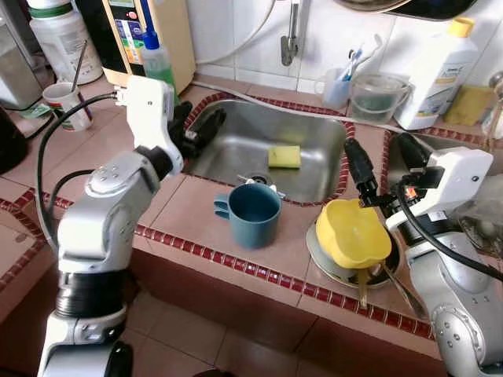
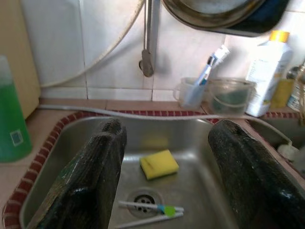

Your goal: Kitchen organization

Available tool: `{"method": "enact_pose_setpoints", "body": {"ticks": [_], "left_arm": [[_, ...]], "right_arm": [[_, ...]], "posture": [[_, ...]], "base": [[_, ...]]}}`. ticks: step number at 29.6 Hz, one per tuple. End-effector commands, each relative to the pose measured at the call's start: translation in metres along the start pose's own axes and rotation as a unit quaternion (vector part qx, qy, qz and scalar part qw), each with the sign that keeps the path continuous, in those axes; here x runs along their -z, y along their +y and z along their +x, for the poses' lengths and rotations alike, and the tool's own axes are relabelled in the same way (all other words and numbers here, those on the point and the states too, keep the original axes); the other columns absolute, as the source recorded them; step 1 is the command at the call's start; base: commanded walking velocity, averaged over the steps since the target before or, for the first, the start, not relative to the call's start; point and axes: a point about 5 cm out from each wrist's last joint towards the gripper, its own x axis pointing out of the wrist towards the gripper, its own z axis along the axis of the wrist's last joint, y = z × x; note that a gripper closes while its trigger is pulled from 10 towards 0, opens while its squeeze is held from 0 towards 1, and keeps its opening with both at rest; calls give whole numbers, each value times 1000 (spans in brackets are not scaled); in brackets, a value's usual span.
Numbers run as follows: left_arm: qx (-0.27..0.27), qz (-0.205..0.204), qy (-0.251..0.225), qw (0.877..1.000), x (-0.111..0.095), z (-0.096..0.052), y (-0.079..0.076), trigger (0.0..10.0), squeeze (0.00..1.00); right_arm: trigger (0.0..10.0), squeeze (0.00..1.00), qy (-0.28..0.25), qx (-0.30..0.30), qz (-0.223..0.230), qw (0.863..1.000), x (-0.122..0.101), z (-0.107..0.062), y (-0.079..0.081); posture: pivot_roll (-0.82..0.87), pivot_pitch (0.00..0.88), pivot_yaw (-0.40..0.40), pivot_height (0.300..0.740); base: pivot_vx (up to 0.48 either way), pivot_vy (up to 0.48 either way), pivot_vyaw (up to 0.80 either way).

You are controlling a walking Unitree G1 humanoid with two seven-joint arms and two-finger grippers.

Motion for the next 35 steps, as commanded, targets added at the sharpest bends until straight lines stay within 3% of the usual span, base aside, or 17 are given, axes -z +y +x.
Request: {"method": "enact_pose_setpoints", "body": {"ticks": [1, 5, 11, 19, 26, 35], "left_arm": [[16, 8, 11, 1000, 1, -5, -5, 10000, 0], [34, 26, 34, 999, 5, -11, -7, 10000, 0], [60, 37, 55, 996, 6, -13, -13, 10000, 0], [110, 7, 111, 988, 13, -17, -24, 10000, 0], [134, 26, 163, 977, 13, -20, -23, 10000, 0], [138, 41, 211, 967, 8, -19, -20, 10000, 0]], "right_arm": [[10000, 0, 6, -25, 6, 1000, 0, -4, 8], [10000, 0, 18, -61, 24, 998, 1, -12, 17], [10000, 0, 38, -80, 46, 995, 7, -25, 18], [10000, 0, 55, -112, 64, 990, 6, -42, 27], [10000, 0, 88, -138, 81, 983, 10, -61, 38], [10000, 0, 101, -159, 94, 978, 9, -68, 48]], "posture": [[38, 48, 23, 740], [43, 50, 17, 740], [46, 52, 14, 740], [31, 75, 28, 740], [33, 101, 39, 740], [44, 127, 49, 740]], "base": [[0, 0, 0], [0, 0, 0], [0, 0, 0], [0, 0, 0], [0, 0, 0], [0, 0, 0]]}}
